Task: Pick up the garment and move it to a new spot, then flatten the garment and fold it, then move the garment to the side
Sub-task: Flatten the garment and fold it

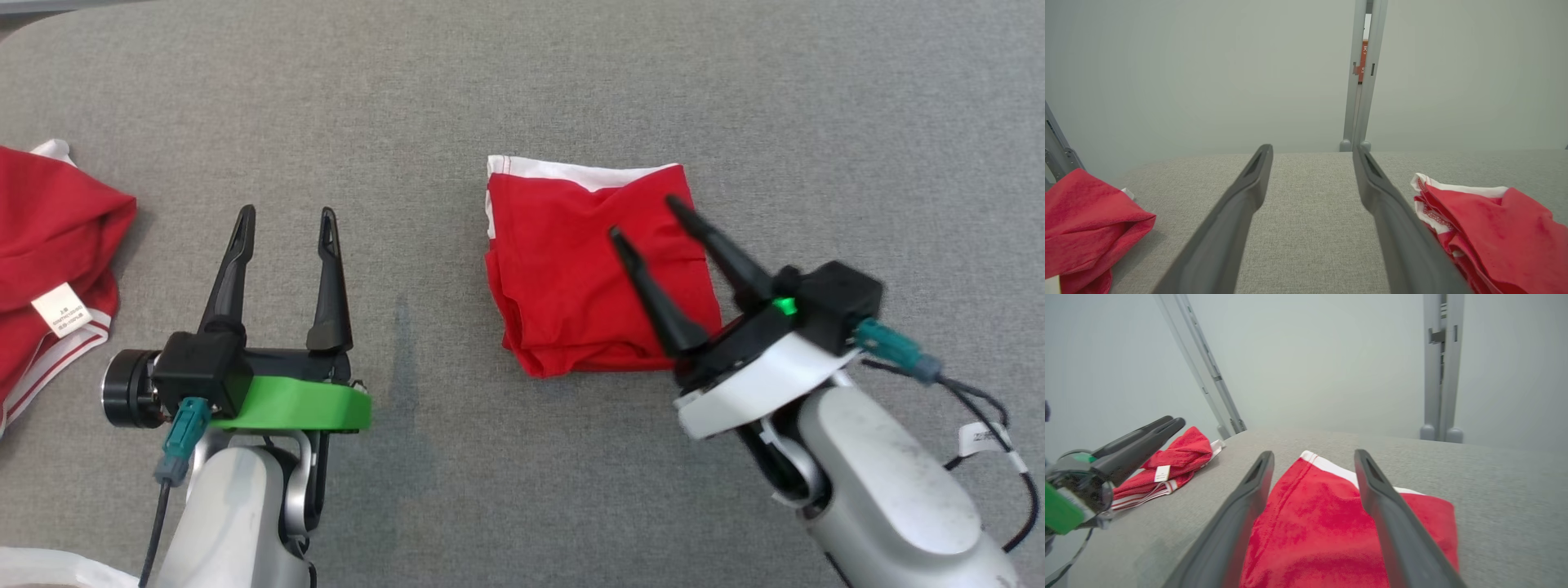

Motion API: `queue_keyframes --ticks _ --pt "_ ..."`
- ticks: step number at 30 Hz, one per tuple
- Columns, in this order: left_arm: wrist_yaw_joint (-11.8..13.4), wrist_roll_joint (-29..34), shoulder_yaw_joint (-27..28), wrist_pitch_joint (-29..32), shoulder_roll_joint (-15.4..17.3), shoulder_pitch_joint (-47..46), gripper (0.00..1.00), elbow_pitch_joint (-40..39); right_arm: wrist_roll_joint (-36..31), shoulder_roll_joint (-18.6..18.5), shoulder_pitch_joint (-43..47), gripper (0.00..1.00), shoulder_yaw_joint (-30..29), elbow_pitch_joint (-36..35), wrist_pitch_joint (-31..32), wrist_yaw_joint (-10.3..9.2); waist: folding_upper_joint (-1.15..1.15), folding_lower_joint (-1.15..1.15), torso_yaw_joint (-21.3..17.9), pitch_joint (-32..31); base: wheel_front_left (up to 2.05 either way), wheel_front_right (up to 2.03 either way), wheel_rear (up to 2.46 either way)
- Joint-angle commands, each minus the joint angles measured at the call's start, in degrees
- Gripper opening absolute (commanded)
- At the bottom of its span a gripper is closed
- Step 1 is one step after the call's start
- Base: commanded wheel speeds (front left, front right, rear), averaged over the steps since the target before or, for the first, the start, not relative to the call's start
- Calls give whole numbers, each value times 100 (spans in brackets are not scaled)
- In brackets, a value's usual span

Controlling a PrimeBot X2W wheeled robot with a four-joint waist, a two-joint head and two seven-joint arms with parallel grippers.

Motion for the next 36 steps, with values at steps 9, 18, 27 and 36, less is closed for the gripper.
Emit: queue_keyframes --ticks 9,18,27,36 --pt "67 -5 56 6 162 290 100 124 -636 -94 966 100 -2341 -445 -90 -7 0 0 -261 -333 0 0 0" --pt "98 -70 21 19 230 652 100 253 -903 132 1962 100 -3086 -908 305 -7 0 0 -344 -723 0 0 0" --pt "124 -105 -56 83 298 1103 100 260 -1020 319 2558 100 -3041 -1196 605 -7 0 0 -439 -1188 0 0 0" --pt "150 -152 -102 203 366 1409 100 224 -1079 347 2875 100 -3001 -1411 898 -7 0 0 -443 -1484 0 0 0"
